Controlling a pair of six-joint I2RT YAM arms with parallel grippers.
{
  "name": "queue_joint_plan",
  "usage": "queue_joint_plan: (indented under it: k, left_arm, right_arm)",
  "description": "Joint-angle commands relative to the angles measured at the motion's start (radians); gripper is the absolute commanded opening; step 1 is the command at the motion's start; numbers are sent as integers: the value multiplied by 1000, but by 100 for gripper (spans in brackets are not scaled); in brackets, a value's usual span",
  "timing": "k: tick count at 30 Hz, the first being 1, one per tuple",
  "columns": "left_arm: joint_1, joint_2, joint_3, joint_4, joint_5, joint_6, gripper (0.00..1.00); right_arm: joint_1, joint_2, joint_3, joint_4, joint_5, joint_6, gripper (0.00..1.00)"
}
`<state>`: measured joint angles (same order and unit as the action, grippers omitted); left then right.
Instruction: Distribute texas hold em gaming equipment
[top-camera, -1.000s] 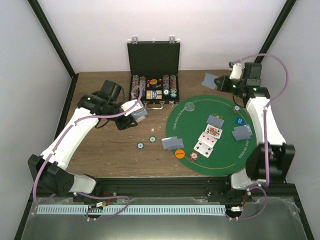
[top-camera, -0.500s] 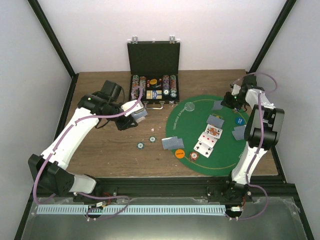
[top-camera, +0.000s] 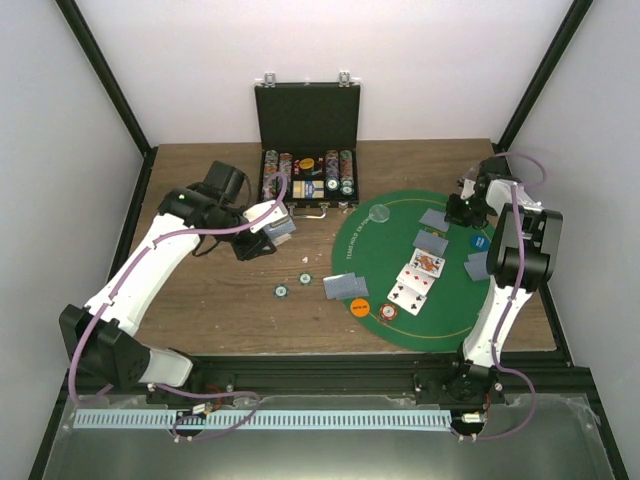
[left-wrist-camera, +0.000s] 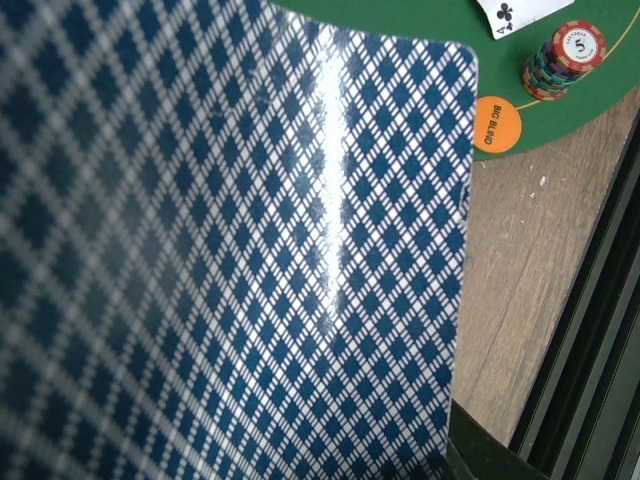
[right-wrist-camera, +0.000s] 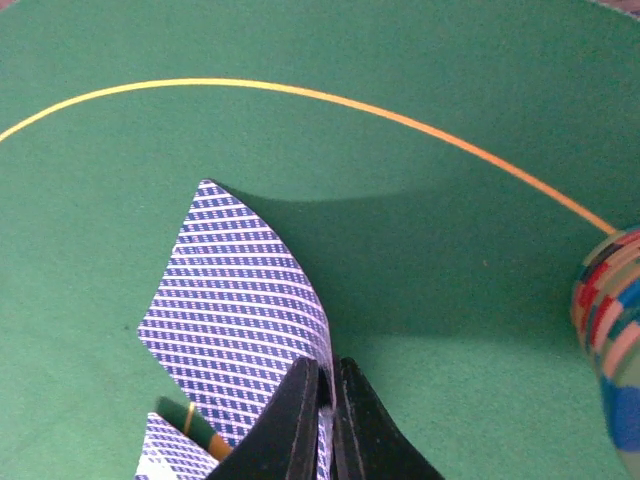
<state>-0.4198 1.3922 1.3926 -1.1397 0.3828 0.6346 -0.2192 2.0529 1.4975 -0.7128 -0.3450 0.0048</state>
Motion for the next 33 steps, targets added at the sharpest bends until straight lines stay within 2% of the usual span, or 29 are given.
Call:
queue_joint_plan:
  k: [1,6,9,12,19,24,28,33]
  left_arm:
    - [-4,4,6,11,12,0,35]
    - [-4,1,0,11,15,1,35]
    - [-4,-1,-25,7,35,13,35]
    - [-4,-6,-81,12,26,36,35]
    - [-4,-53,-215,59,21,59,36]
    - [-4,-56,-313,92,50,86,36]
    - [-6,-88,-394,115,128,150,37]
    - [-26,-121,-487,149,233,240,39]
  right_arm:
    - [16,26,28,-21,96,-19,6]
    - [22,43,50,-47,175,-15,10]
    - [33,56,51,-59,172,-16,12]
    - [51,71,67,-84,192,-8,16]
    - [68,67,154,-199,359,48,27]
    - [80,28,184,-257,430,75,44]
    - [102,-15,213,-297,444,82,58]
    - [164,-92,246,-332,428,85,64]
